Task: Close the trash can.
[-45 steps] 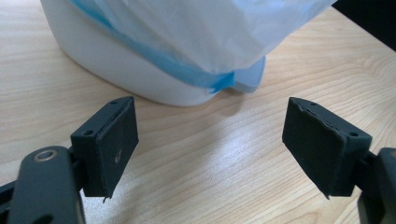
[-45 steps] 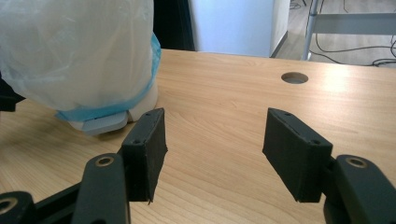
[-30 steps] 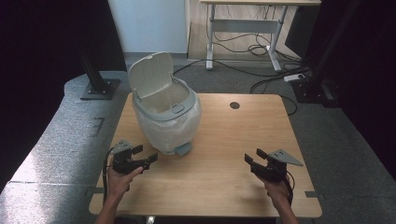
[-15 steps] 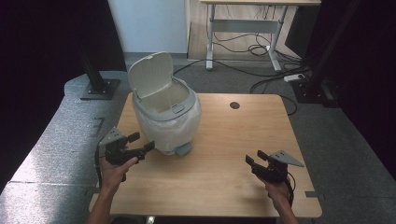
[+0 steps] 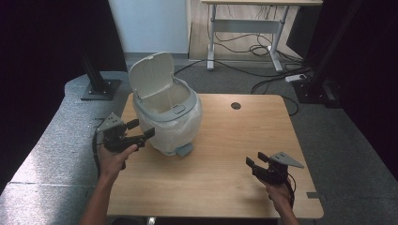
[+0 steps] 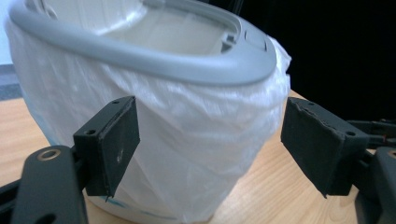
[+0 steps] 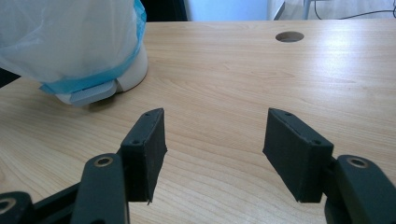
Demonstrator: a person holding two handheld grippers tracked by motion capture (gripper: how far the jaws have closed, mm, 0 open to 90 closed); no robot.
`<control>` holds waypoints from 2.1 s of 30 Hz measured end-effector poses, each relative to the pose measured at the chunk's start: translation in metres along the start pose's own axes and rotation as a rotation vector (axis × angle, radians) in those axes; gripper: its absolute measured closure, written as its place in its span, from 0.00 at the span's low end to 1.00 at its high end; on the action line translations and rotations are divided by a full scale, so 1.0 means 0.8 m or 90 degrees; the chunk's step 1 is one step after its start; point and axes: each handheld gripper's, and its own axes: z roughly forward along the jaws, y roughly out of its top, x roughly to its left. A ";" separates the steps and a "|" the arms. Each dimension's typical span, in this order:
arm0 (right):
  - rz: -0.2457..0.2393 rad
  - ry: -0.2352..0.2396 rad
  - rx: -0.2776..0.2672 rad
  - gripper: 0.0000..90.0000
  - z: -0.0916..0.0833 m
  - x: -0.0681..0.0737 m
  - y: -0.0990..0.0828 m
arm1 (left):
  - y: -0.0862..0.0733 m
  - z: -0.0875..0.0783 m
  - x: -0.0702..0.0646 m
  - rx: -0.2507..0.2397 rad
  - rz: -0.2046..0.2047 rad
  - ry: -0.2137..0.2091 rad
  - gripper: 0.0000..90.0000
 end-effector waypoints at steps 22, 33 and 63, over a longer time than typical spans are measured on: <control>-0.016 0.000 0.007 0.42 0.003 0.000 0.002 | 0.052 0.015 0.025 -0.014 -0.006 0.030 0.22; -0.013 0.000 0.006 0.42 0.001 -0.002 0.002 | 0.074 0.022 0.034 -0.016 -0.012 0.040 0.21; -0.017 0.000 0.024 0.42 0.008 0.001 -0.004 | 0.107 0.034 0.079 -0.022 -0.021 0.079 0.21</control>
